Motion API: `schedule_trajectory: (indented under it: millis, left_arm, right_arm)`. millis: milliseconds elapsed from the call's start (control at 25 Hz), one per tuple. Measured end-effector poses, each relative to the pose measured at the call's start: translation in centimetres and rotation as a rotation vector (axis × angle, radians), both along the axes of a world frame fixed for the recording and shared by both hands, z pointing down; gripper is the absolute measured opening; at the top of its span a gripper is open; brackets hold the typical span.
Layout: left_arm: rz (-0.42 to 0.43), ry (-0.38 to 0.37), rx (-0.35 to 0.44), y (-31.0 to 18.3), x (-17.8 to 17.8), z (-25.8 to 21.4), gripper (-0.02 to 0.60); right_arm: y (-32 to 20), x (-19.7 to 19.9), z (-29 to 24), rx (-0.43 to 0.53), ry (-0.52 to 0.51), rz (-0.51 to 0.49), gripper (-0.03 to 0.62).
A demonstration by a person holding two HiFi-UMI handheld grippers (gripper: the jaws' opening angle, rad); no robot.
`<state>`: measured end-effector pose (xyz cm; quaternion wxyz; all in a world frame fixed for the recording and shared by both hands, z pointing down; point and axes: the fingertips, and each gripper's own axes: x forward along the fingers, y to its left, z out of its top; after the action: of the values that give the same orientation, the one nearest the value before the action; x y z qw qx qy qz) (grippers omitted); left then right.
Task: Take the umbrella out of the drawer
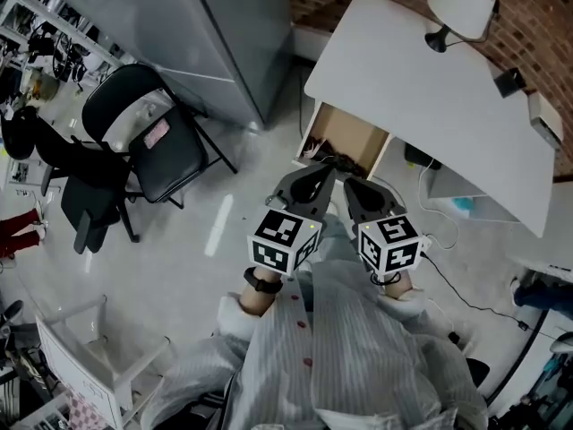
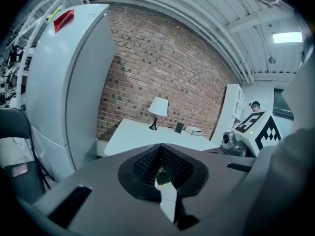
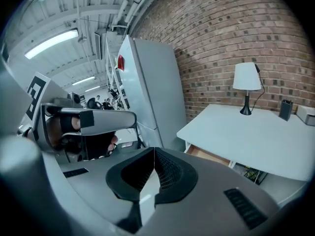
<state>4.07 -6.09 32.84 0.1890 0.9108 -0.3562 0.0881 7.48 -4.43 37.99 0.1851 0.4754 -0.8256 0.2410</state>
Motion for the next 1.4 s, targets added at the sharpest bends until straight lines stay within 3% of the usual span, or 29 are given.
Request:
schedule_trajectory:
  millis: [280, 560, 920, 1400]
  left_arm:
    - [-0.039, -0.008, 0.000, -7.9, 2.9, -0.6, 0.009]
    - [-0.086, -0.009, -0.026, -12.3, 4.6, 0.8, 0.009]
    - [-0.116, -0.034, -0.085, -12.0, 2.0, 3.9, 0.009]
    - [-0.093, -0.076, -0.201, -8.8, -1.2, 10.5, 0.009]
  right_arm:
    - [-7.5, 2.8, -0.8, -0.001, -0.004, -0.043, 0.035]
    - [-12.1, 4.4, -0.2, -0.013, 0.021, -0.115, 0.035]
    - [-12.5, 2.2, 1.4, -0.042, 0.055, -0.148, 0.035]
    - [-11.2, 0.8, 6.8, -0.091, 0.122, -0.101, 0.035]
